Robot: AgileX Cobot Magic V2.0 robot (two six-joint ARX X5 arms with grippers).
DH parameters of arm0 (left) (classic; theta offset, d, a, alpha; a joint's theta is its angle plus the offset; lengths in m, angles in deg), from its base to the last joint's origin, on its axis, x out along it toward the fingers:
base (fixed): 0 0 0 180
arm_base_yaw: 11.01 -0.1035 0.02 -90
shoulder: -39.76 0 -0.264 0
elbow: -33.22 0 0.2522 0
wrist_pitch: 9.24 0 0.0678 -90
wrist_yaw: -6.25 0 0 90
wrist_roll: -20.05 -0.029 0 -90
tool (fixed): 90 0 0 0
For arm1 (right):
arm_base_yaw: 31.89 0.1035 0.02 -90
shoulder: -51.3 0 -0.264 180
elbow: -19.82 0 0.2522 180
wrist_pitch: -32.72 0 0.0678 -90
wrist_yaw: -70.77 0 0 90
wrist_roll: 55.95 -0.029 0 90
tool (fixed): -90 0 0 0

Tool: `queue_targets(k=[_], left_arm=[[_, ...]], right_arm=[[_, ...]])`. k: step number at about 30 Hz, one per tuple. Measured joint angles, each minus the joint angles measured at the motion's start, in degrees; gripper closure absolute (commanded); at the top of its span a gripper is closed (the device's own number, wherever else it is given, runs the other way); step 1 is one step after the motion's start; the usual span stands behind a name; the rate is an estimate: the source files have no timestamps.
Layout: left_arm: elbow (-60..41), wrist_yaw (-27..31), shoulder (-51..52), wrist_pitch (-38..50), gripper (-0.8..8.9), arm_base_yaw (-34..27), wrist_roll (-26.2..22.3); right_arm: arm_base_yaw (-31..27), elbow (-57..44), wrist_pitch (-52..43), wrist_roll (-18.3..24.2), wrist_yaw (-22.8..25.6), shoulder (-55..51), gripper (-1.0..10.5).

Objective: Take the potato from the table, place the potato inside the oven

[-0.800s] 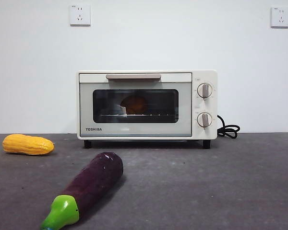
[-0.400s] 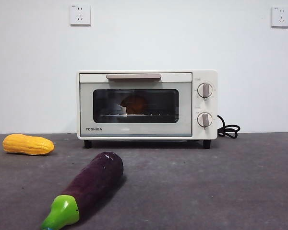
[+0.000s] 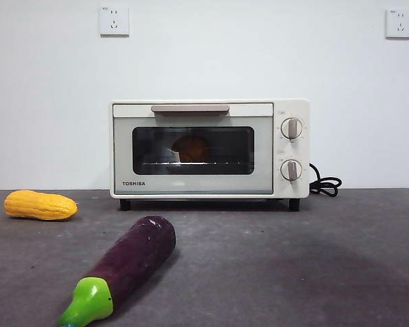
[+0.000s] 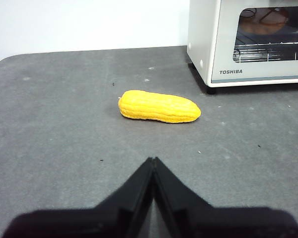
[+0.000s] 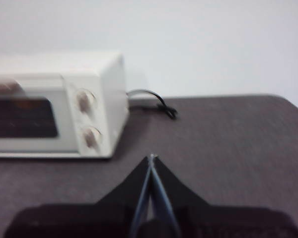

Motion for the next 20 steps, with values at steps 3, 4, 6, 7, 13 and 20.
queue_targets(k=[3,4,6,7,13,20], left_arm=[[0.0,0.0,0.0,0.0,8.18,0.0,0.0],[0.0,0.0,0.0,0.0,8.18,0.0,0.0],[0.0,0.0,0.0,0.0,8.18,0.0,0.0],[0.0,0.0,0.0,0.0,8.18,0.0,0.0],[0.0,0.0,0.0,0.0,8.18,0.0,0.0],[0.0,0.0,-0.1,0.0,8.18,0.0,0.0]], right_arm=[[-1.5,-5.6,-1.8,0.0,0.0,-3.3,9.5],[-1.9,-7.0,-2.0,0.0,0.0,-4.5,9.5],[-2.6,-9.2,-2.3,0.0,0.0,-6.7,9.5],[-2.8,-10.4,-2.3,0.0,0.0,-7.9,9.5],[-2.9,-13.3,1.4,1.0,0.0,-12.5,9.5],[-2.9,-13.3,1.2,2.3,0.0,-14.1,9.5]])
